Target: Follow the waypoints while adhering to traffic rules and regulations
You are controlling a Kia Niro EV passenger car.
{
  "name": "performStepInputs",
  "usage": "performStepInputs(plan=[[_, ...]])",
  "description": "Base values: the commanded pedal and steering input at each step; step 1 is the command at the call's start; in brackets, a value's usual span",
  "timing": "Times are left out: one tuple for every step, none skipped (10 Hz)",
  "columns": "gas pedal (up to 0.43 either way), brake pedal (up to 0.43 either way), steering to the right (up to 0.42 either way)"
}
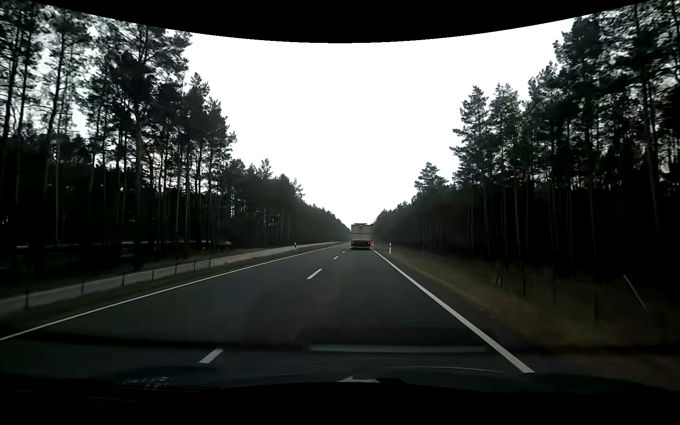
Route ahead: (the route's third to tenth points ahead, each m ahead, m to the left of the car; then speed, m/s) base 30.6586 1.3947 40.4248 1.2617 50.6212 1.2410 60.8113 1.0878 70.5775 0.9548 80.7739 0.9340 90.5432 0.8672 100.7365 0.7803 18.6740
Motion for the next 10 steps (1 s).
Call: performStepInputs(plan=[[0.220, 0.000, 0.001], [0.220, 0.000, 0.002], [0.220, 0.000, 0.002], [0.209, 0.000, 0.002], [0.209, 0.000, 0.002], [0.209, 0.000, 0.002], [0.209, 0.000, 0.003], [0.209, 0.000, 0.003], [0.209, 0.000, 0.003], [0.209, 0.000, 0.003]])
